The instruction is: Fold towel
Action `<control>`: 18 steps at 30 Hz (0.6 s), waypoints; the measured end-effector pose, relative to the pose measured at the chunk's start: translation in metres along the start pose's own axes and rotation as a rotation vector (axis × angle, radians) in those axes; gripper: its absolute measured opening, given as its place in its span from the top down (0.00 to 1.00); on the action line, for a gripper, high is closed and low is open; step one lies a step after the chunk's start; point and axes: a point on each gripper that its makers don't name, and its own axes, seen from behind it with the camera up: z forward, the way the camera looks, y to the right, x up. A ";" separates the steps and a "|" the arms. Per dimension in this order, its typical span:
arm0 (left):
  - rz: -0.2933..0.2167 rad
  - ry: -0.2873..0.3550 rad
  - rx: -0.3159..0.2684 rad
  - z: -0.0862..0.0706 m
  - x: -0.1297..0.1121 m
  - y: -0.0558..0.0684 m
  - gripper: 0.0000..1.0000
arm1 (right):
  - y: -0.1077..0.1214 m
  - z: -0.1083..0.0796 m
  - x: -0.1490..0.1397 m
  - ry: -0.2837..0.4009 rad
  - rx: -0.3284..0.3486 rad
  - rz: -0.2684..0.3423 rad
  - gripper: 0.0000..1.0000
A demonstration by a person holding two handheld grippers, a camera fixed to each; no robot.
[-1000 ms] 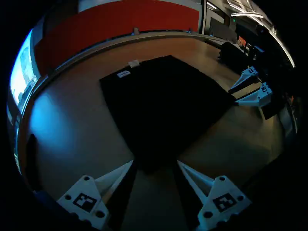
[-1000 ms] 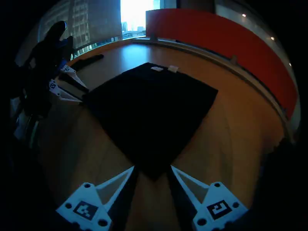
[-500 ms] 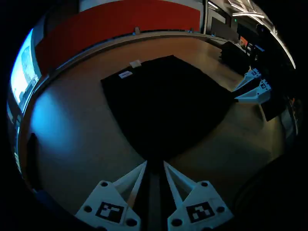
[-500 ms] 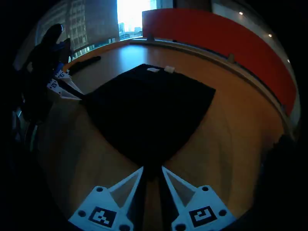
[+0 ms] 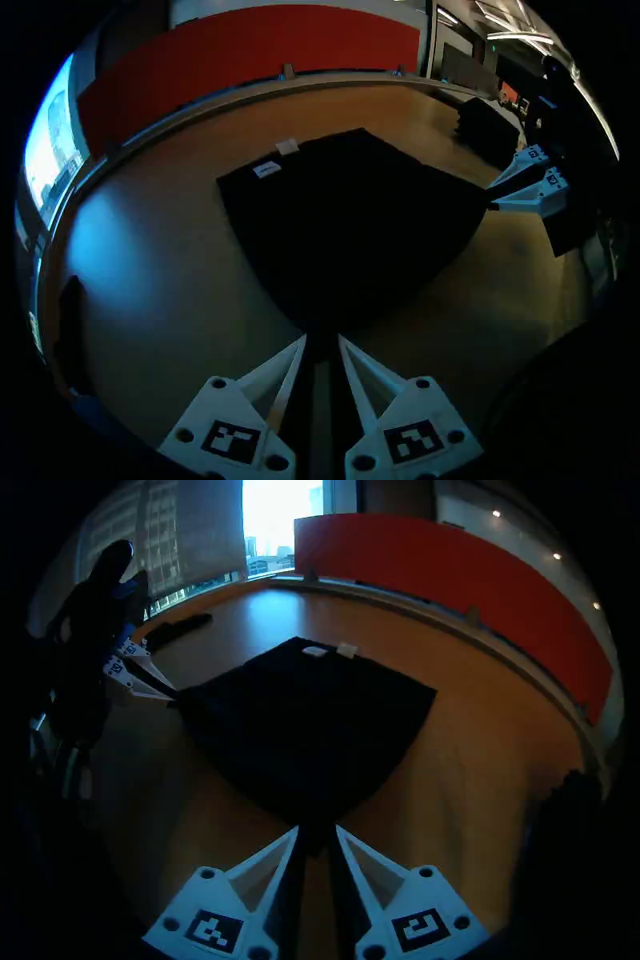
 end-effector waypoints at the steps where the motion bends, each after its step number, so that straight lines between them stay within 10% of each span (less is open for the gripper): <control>1: -0.001 0.003 0.000 -0.004 0.002 0.000 0.89 | -0.001 -0.003 0.002 0.004 0.000 -0.001 0.82; 18: -0.044 0.003 -0.025 -0.067 0.016 0.018 0.89 | -0.027 -0.062 0.025 0.030 0.031 0.004 0.82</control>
